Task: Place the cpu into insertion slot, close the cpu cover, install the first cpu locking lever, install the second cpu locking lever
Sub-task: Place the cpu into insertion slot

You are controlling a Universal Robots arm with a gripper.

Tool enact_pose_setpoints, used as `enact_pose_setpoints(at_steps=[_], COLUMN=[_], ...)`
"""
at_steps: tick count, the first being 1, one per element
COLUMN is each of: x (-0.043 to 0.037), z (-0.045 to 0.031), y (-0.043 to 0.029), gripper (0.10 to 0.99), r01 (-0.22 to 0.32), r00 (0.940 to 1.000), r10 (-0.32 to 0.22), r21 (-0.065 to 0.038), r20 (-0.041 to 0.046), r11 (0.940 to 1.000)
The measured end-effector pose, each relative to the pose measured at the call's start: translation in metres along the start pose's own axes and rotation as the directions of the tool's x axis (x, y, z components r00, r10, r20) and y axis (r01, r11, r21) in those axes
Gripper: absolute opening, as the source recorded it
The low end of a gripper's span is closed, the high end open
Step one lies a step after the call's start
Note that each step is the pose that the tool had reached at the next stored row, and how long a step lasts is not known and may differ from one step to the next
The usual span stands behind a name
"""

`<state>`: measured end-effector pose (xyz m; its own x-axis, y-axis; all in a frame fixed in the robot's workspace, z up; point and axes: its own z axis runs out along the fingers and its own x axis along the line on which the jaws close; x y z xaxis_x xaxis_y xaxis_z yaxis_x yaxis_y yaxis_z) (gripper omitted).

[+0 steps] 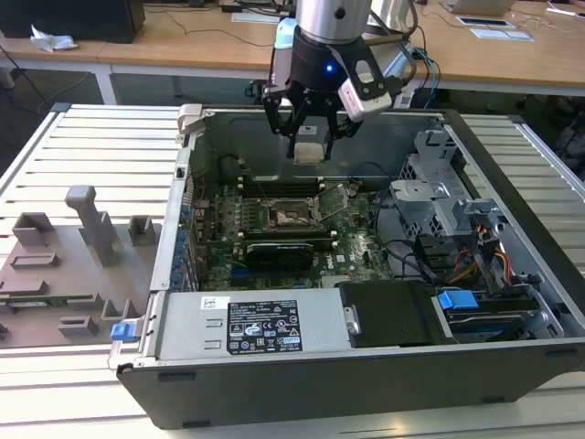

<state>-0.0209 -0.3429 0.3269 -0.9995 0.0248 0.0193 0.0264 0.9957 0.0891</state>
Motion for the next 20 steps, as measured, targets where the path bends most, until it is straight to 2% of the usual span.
enact_pose_setpoints(at_steps=[20], x=[-0.0002], z=[0.0119], y=[-0.0011], gripper=[0.541], r01=[0.000], r00=[1.0000], r10=[0.000], r21=[0.000], r20=[0.0000], r11=[1.0000])
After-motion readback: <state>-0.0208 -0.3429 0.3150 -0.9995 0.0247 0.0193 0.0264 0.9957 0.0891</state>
